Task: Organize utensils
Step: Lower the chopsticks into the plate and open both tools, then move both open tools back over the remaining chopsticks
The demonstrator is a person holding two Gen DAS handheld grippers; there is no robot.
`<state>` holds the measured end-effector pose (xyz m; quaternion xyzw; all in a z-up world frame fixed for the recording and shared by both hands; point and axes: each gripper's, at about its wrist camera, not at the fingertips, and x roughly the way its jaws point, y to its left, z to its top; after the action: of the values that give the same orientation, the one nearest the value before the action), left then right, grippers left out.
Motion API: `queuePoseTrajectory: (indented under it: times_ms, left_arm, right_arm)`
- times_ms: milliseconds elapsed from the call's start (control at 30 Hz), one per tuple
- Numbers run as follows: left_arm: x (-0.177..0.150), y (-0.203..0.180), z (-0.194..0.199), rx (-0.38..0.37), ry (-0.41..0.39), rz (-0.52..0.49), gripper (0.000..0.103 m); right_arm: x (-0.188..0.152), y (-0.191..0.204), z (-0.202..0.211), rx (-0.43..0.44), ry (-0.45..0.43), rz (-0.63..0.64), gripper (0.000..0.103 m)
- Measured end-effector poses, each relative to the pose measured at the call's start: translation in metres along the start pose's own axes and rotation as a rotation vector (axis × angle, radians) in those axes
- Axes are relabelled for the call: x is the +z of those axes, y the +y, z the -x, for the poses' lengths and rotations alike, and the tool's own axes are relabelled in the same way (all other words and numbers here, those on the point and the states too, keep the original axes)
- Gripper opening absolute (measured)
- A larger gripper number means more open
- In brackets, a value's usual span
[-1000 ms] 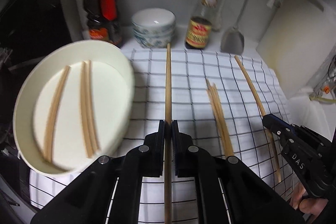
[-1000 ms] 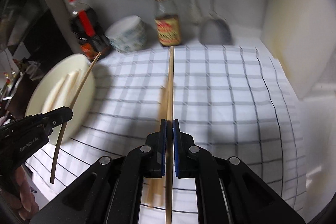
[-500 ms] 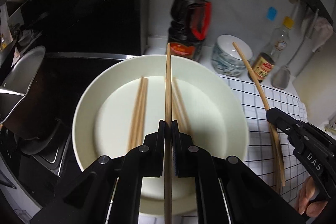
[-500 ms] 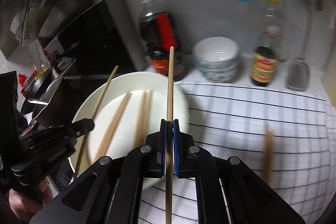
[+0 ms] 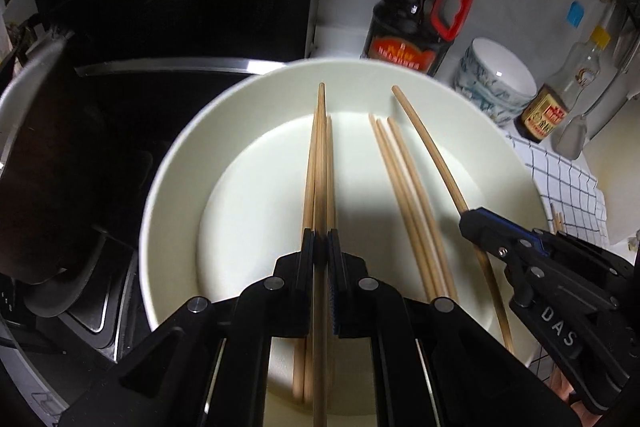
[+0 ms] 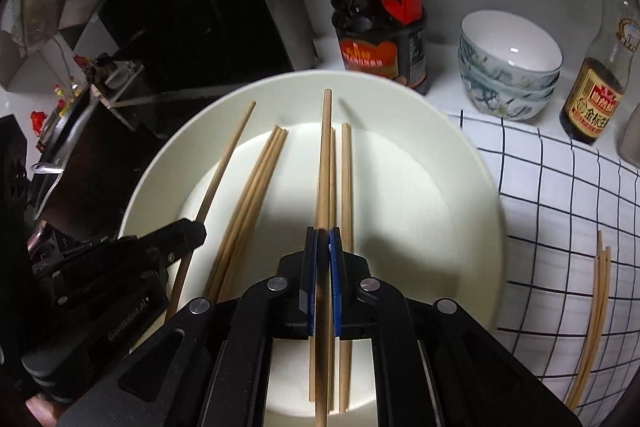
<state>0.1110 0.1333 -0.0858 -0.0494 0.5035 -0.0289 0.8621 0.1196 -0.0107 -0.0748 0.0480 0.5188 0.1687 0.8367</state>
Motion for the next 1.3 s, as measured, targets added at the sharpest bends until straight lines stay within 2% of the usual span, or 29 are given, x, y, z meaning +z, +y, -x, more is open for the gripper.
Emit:
queuePoseTrajectory:
  times_ms: [367, 433, 500, 567, 967, 1300]
  left_arm:
    - [-0.004, 0.005, -0.018, -0.001, 0.058, -0.016, 0.01]
    - [-0.003, 0.006, -0.017, 0.006, 0.055, -0.012, 0.024]
    - [-0.003, 0.008, -0.013, 0.021, 0.038, -0.008, 0.053]
    - [-0.001, 0.01, -0.004, 0.037, 0.009, -0.002, 0.061]
    - [-0.006, 0.019, 0.02, 0.055, -0.022, 0.019, 0.074]
    - [-0.016, 0.002, 0.031, 0.041, -0.026, 0.005, 0.074]
  right_arm:
    - [-0.005, -0.006, -0.017, -0.032, 0.049, -0.009, 0.006]
    - [-0.005, -0.007, -0.015, -0.037, 0.044, -0.016, 0.006]
    - [-0.007, -0.009, -0.01, -0.041, 0.035, -0.019, 0.009]
    - [-0.007, -0.01, -0.005, -0.048, 0.026, -0.018, 0.014]
    - [-0.019, -0.01, 0.026, -0.043, -0.02, -0.031, 0.025]
    - [-0.033, -0.027, 0.059, -0.049, -0.085, -0.065, 0.029]
